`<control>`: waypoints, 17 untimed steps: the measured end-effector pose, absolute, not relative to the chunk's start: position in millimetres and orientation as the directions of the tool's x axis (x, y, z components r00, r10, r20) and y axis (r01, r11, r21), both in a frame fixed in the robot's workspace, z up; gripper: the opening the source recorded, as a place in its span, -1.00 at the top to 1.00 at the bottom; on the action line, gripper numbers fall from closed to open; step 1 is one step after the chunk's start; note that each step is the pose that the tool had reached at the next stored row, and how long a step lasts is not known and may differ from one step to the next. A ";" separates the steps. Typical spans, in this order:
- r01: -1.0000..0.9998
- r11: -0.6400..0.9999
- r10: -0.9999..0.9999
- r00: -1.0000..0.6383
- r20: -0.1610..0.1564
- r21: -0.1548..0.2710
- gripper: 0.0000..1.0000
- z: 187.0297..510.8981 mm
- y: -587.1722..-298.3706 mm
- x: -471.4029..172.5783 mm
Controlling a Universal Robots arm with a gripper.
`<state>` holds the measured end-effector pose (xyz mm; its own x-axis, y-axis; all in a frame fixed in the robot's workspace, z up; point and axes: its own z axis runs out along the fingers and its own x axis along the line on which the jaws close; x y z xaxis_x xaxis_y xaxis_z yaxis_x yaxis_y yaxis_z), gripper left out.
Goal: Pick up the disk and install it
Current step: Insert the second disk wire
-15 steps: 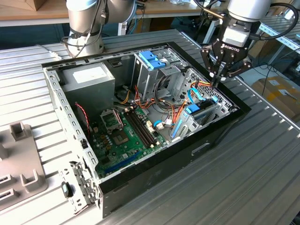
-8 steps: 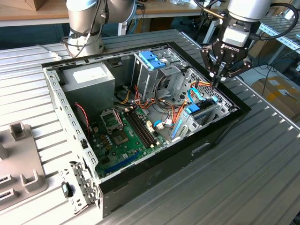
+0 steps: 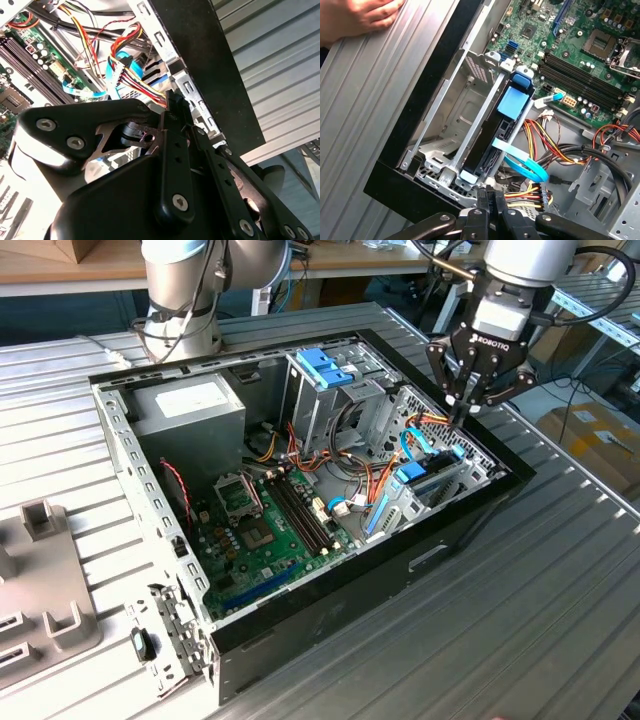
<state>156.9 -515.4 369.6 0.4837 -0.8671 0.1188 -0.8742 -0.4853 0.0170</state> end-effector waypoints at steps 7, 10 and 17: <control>-0.890 -0.456 -0.883 0.455 0.119 0.017 0.67 369.3 -515.4 155.0; -0.890 -0.456 -0.883 0.454 0.119 0.017 0.67 369.3 -515.4 155.0; -0.913 -0.408 -0.905 0.407 0.119 0.017 0.67 368.8 -515.4 154.9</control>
